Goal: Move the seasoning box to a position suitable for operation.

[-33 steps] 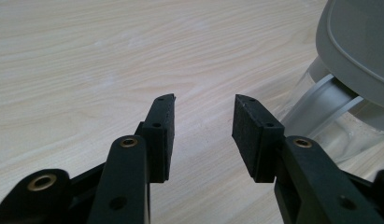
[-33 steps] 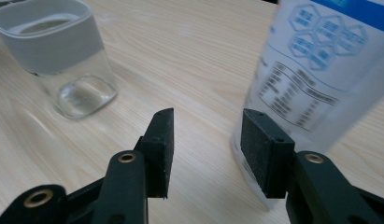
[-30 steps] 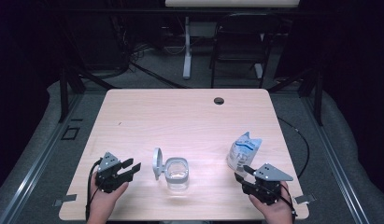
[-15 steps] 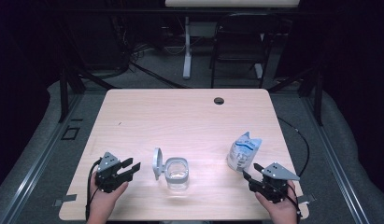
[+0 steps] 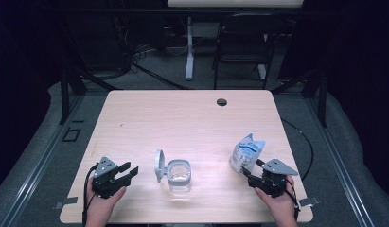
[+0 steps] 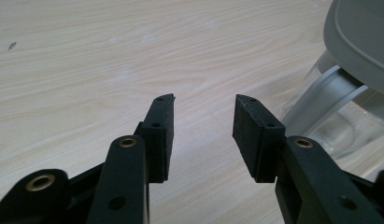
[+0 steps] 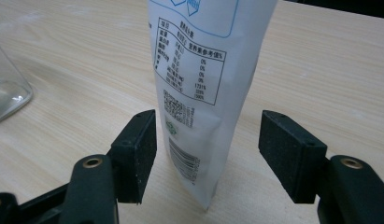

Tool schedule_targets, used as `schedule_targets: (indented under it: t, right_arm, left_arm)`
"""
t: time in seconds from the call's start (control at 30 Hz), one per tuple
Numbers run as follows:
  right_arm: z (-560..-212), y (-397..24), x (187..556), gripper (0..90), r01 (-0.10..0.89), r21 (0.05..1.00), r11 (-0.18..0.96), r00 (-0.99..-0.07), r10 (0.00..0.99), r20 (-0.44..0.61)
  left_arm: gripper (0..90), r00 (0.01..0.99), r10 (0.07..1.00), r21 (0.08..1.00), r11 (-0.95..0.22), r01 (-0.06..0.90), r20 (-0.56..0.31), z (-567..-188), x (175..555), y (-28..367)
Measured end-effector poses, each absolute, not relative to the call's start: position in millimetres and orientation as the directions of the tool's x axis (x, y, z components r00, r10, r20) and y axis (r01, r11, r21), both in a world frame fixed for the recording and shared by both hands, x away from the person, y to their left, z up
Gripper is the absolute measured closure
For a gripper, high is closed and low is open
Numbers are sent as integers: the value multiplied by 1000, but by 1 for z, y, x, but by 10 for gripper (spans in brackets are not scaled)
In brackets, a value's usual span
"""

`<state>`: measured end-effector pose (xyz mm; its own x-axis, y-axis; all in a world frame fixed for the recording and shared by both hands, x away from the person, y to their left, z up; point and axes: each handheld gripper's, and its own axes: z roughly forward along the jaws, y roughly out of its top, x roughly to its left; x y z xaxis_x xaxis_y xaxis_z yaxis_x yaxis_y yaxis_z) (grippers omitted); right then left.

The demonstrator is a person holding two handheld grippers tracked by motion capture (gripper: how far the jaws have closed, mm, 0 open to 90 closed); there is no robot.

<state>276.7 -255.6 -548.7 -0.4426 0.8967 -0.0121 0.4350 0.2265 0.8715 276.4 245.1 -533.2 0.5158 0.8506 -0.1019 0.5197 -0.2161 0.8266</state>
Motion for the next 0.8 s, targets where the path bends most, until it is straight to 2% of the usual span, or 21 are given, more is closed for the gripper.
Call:
schedule_targets:
  t: [0.27,0.8]
  right_arm:
    - [-556,-247,288,370,438,864,247,-444,896,-32]
    - [-565,-240,299,369,453,862,225,-439,899,-4]
  left_arm:
    - [588,492,865,822,-207,530,-99,-535,270,256]
    - [588,469,877,819,-193,540,-103,-537,266,263]
